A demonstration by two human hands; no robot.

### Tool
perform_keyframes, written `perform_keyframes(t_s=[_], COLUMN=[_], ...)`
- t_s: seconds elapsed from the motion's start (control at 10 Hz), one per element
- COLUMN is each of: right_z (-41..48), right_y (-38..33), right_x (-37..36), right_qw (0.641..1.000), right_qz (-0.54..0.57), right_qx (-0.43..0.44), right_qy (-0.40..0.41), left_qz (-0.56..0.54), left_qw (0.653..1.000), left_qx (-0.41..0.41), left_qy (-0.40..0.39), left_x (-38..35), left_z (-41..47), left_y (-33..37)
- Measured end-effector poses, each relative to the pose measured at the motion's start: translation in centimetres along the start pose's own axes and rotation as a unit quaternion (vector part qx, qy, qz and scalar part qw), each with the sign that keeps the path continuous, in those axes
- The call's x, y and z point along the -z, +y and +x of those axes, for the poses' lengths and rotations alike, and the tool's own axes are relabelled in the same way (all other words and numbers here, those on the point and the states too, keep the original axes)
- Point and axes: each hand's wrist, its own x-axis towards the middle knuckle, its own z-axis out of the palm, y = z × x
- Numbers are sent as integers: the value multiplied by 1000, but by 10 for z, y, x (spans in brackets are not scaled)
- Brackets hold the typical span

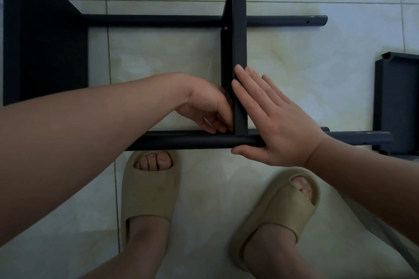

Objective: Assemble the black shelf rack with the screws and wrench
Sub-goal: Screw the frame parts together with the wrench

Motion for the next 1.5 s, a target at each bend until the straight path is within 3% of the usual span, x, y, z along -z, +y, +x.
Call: perform_keyframes(t_s=[0.3, 1.0, 1.2, 1.5], right_z=[1, 0, 0, 0], right_y=[0, -1, -1, 0], right_x=[-1, 1, 1, 0], right_qw=[1000, 1000, 1000, 1000], right_qz=[0, 5, 4, 5], right_qx=[1, -3, -2, -1], right_qy=[2, -6, -4, -1], left_qz=[26, -34, 3, 10], left_qw=[998, 999, 999, 1000], left_qx=[49, -2, 31, -7], left_qy=[-7, 5, 6, 2], left_x=[2, -3, 1, -2], left_z=[-1, 1, -2, -2], left_y=[0, -1, -4, 4])
